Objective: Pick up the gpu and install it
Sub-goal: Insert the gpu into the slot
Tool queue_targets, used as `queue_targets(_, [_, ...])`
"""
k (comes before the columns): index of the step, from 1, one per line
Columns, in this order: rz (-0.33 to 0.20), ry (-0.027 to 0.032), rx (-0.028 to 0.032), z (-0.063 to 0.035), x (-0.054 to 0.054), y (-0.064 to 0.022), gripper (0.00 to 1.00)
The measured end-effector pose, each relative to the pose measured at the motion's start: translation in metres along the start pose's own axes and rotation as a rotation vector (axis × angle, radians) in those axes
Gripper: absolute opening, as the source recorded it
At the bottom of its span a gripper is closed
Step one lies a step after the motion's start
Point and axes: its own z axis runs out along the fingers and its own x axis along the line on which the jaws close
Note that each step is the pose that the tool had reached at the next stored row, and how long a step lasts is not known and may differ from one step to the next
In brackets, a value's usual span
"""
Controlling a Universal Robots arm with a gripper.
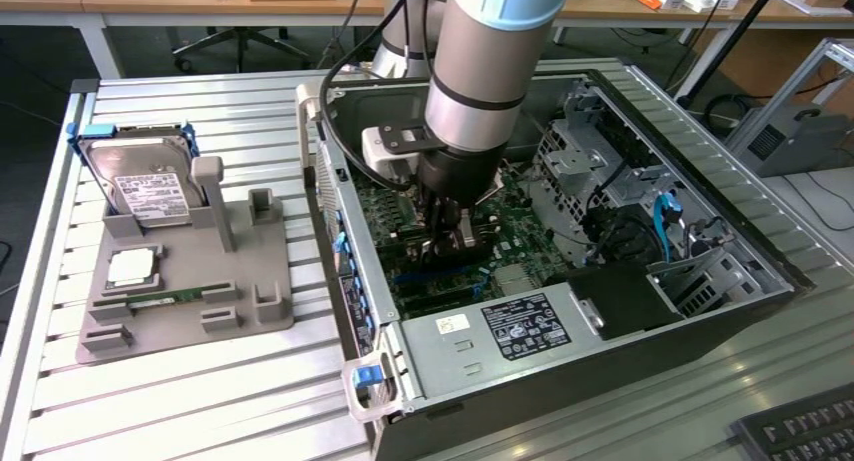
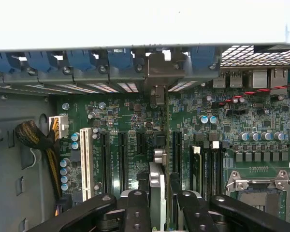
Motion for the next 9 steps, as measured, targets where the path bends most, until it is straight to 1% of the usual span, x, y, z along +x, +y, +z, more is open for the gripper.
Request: queue_targets(9, [0.000,-0.0002,0.0001,0.0026,-0.0001,0.0000,0.27])
